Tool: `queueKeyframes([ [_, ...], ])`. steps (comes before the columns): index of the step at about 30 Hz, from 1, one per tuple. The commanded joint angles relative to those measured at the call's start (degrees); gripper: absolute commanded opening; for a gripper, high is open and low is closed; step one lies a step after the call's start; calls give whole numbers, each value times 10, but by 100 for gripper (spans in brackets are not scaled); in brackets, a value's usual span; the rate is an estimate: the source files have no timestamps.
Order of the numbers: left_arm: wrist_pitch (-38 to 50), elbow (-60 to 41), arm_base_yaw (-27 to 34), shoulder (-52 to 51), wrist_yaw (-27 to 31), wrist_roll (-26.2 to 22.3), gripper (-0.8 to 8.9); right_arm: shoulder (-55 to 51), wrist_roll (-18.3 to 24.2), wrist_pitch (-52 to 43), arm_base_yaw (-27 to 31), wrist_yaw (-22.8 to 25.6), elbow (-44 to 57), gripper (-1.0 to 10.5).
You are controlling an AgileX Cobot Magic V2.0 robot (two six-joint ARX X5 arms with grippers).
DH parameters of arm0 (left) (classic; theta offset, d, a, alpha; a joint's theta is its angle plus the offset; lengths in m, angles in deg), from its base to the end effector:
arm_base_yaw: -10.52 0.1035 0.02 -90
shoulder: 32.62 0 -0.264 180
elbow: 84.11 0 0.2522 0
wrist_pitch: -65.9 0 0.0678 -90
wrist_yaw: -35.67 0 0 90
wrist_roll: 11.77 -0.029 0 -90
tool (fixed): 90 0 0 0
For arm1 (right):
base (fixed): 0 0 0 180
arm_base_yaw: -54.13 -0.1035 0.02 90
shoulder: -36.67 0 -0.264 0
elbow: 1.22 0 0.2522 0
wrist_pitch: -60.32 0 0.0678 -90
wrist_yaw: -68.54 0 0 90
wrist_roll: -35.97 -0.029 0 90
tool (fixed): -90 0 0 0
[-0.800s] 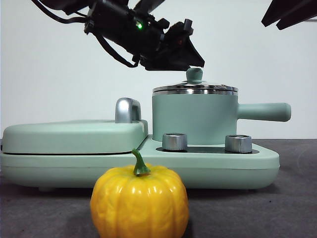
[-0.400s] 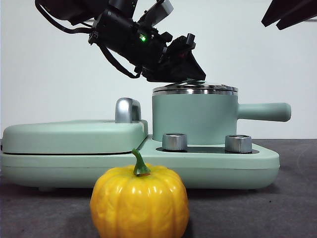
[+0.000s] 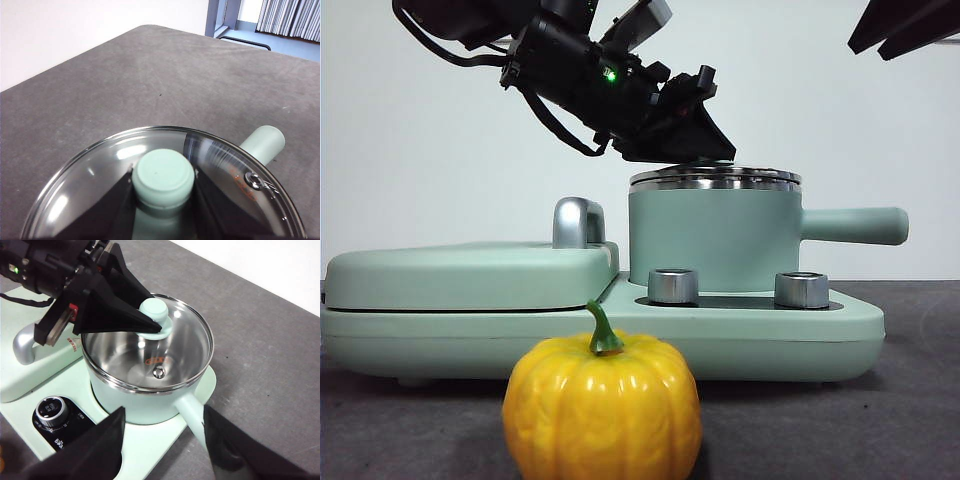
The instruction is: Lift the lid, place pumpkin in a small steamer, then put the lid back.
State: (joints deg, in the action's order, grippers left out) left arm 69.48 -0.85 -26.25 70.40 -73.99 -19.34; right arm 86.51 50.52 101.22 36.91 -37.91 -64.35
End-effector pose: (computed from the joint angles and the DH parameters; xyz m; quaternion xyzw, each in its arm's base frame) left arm 0.3211 -0.2521 0.2489 0.0785 0.1080 -0.4762 0.8691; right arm 0.1694 0.0611 0.3189 -0.1193 0.2011 0.3092 0.9218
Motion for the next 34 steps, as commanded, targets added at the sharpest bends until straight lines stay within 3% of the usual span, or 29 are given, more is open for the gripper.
queueKeyframes([
  [1, 3, 13, -4, 13, 2, 5, 11, 2, -6, -5, -2, 0, -11, 248],
  [17, 24, 16, -3, -5, 4, -8, 11, 2, -6, -1, -2, 0, -11, 248],
  [25, 21, 16, 2, -50, 34, -37, 11, 2, -6, 2, -2, 0, -11, 248],
  [34, -71, 16, 20, -141, 52, -37, 11, 2, -6, 2, -2, -1, -11, 248],
])
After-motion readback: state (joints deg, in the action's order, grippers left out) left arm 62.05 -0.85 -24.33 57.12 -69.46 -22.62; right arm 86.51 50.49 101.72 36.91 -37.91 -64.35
